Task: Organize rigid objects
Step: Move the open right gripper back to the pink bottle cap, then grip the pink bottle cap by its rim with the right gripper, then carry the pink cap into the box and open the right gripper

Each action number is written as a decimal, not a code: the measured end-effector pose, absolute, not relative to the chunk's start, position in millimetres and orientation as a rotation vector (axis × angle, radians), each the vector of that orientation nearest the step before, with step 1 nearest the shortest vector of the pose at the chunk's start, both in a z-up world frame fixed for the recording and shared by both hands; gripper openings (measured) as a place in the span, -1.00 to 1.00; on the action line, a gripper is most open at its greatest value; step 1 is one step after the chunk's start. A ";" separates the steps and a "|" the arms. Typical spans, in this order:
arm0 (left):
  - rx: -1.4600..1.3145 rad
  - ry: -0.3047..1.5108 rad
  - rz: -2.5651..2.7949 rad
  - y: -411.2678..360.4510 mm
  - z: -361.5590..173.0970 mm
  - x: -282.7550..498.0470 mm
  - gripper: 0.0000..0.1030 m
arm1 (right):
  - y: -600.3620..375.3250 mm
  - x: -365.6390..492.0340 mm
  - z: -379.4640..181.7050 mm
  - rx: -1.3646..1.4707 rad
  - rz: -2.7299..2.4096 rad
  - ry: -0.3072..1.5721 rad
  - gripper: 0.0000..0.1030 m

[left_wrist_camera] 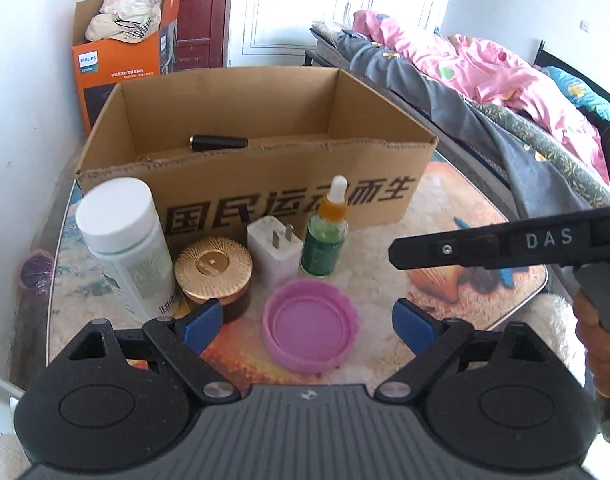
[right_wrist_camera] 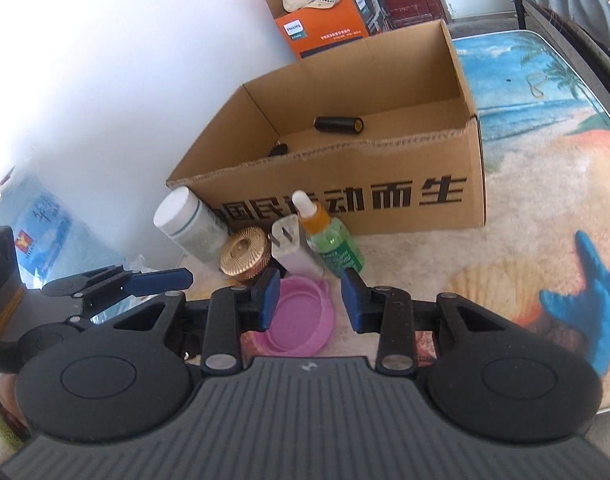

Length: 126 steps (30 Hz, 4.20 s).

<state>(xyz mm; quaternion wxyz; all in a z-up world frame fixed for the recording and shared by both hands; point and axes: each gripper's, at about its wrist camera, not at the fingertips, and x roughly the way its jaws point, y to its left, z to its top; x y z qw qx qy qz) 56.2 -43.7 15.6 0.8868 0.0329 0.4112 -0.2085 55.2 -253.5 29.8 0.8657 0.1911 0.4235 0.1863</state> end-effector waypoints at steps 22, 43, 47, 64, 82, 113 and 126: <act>0.168 0.867 -0.394 -67.6 -44.5 62.2 0.39 | -204.8 84.7 -24.6 0.305 0.374 1.008 -0.47; 0.248 0.868 -0.456 -102.2 -51.5 52.0 0.45 | -229.9 59.3 -26.9 0.323 0.320 1.005 -0.53; 0.246 0.866 -0.448 -102.5 -51.3 52.5 0.45 | -228.9 63.0 -29.9 0.323 0.329 1.005 -0.53; 0.234 0.860 -0.438 -103.2 -48.8 53.8 0.44 | -227.4 64.8 -33.1 0.339 0.330 1.001 -0.62; 0.226 0.853 -0.438 -105.3 -45.2 48.6 0.44 | -227.3 58.4 -28.7 0.321 0.317 0.989 -0.60; 0.273 0.707 -0.445 -98.5 2.5 26.1 0.44 | -219.8 39.5 13.6 0.265 0.314 0.878 -0.62; 0.329 0.501 -0.381 -95.2 94.7 54.9 0.44 | -221.4 73.4 114.9 0.208 0.405 0.667 -0.62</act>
